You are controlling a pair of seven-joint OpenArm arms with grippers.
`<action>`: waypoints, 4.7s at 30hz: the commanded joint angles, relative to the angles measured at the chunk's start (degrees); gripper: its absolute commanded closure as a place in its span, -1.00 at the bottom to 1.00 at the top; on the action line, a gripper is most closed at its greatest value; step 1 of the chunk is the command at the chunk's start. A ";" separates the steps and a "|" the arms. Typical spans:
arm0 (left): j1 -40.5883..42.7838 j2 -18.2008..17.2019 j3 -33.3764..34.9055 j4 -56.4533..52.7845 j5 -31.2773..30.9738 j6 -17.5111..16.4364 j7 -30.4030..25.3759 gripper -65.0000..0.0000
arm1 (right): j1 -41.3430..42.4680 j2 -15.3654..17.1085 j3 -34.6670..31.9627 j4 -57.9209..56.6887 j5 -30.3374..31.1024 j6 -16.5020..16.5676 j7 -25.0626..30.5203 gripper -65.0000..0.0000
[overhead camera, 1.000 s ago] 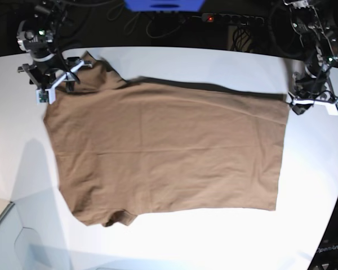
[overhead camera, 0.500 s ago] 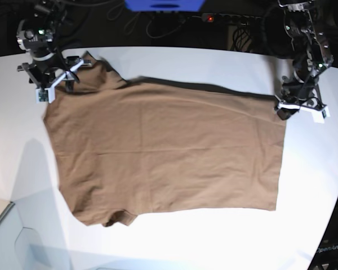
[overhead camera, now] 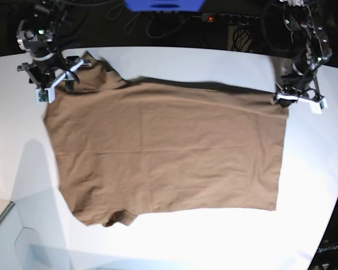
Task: Layout the t-shirt on the table in an organized manner, then fold the t-shirt properly
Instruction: 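Hold the shirt corners with both grippers and stretch it taut, then lift the shirt edge with both grippers and fold it over the body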
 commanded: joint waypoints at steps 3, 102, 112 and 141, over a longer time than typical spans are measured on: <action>2.57 -0.18 -0.78 6.87 -0.64 -0.34 0.40 1.00 | 0.25 0.23 -0.11 1.03 0.46 0.07 1.19 0.04; 5.73 -2.90 -1.92 3.70 -2.31 -0.52 18.07 0.99 | -1.07 0.23 3.05 -11.10 8.37 0.07 1.45 -0.37; 5.29 -2.99 -2.01 3.97 -2.31 -0.52 18.07 0.99 | -1.34 0.23 3.14 -11.10 8.02 0.07 1.36 0.60; -4.82 -2.64 -6.93 6.43 -2.93 -0.52 18.16 0.99 | 5.43 0.23 3.14 -2.05 8.37 0.07 1.19 1.00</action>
